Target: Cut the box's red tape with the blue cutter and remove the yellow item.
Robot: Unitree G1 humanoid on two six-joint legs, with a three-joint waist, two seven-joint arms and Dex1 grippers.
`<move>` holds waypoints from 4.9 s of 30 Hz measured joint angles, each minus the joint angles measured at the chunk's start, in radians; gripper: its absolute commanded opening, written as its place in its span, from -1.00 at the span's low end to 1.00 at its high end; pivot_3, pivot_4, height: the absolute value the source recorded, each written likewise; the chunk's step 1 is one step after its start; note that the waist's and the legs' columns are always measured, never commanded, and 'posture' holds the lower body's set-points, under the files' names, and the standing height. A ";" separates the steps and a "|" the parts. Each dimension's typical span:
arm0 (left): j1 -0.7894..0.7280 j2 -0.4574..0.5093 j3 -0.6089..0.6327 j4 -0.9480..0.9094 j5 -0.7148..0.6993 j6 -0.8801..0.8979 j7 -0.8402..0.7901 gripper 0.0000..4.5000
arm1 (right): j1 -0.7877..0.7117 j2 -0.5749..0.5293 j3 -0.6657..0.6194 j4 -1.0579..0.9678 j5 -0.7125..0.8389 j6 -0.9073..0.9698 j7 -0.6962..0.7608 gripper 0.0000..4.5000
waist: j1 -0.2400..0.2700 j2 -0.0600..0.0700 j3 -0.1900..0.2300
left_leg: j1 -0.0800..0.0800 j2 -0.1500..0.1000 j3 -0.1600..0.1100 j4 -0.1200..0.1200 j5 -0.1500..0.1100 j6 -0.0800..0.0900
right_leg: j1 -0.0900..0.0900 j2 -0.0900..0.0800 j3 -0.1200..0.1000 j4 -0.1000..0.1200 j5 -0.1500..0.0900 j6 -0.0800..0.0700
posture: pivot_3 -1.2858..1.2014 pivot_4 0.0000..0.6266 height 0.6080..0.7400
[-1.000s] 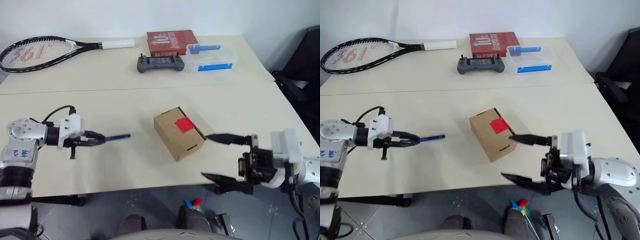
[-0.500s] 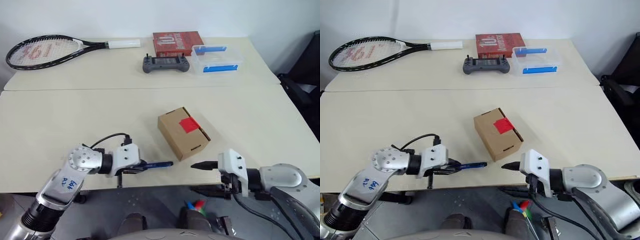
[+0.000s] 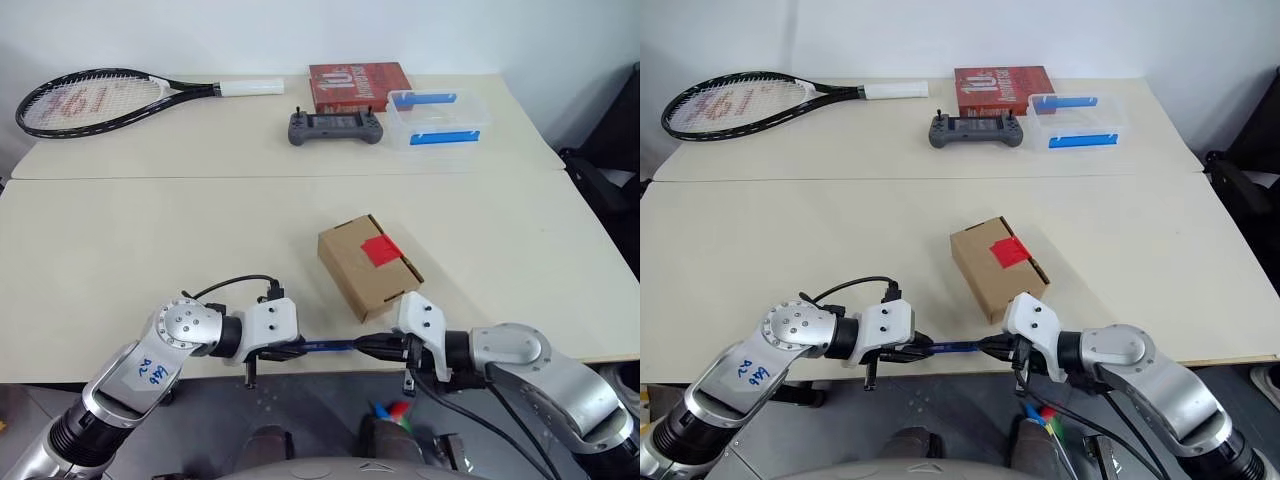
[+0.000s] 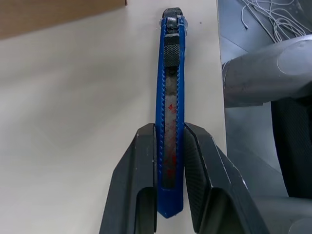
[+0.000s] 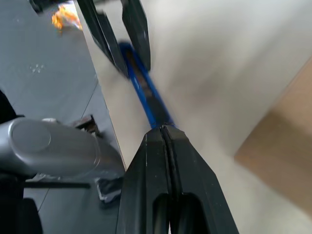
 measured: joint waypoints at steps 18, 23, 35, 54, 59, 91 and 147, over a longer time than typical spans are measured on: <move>-0.034 0.000 -0.033 0.002 0.008 0.005 0.023 -0.82 | -0.026 0.130 0.063 0.072 -0.053 0.014 -0.006 -0.98 | 0.000 0.000 0.000 | 0.000 0.000 0.000 0.000 0.000 0.000 | 0.000 0.000 0.000 0.000 0.000 0.000 | 0.03 -0.52 1.00; -0.047 0.000 -0.036 0.003 0.008 0.006 0.029 -0.82 | -0.026 0.150 0.044 0.075 -0.033 0.040 -0.013 -0.98 | 0.001 0.000 0.000 | 0.000 0.000 0.000 0.000 0.000 0.000 | 0.000 0.000 0.000 0.000 0.000 0.000 | 0.03 -0.52 1.00; -0.056 0.001 -0.038 0.004 0.003 0.004 0.019 -0.82 | -0.003 0.110 -0.053 0.058 0.025 0.089 -0.013 -0.98 | 0.000 0.000 0.000 | 0.000 0.000 0.000 0.000 0.000 0.000 | 0.000 0.000 0.000 0.000 0.000 0.000 | 0.03 -0.52 1.00; -0.059 0.018 -0.044 0.004 0.005 0.014 0.021 -0.82 | -0.055 0.225 0.041 0.135 -0.032 0.060 -0.043 -0.98 | -0.002 0.000 0.000 | 0.000 0.000 0.000 0.000 0.000 0.000 | 0.000 0.000 0.000 0.000 0.000 0.000 | 0.03 -0.52 1.00; -0.059 0.018 -0.045 0.004 0.004 0.014 0.020 -0.82 | -0.085 0.277 0.074 0.154 -0.055 0.081 -0.072 -0.98 | -0.001 0.000 0.000 | 0.000 0.000 0.000 0.000 0.000 0.000 | 0.000 0.000 0.000 0.000 0.000 0.000 | 0.03 -0.52 1.00; -0.043 -0.033 -0.042 0.038 0.008 -0.037 0.034 -0.82 | -0.052 0.299 0.048 0.188 -0.030 0.015 0.023 -0.98 | 0.001 0.001 0.000 | 0.000 0.000 0.000 0.000 0.000 0.000 | 0.000 0.000 0.000 0.000 0.000 0.000 | 0.03 -0.52 1.00; 0.039 -0.168 0.133 0.277 0.189 -1.068 0.161 -0.82 | -0.172 -0.083 -0.118 0.110 1.476 0.204 -0.958 -0.51 | 0.001 0.003 0.001 | -0.002 0.002 0.002 0.001 -0.003 0.001 | -0.001 -0.001 -0.004 -0.003 0.000 0.000 | 0.03 -0.52 1.00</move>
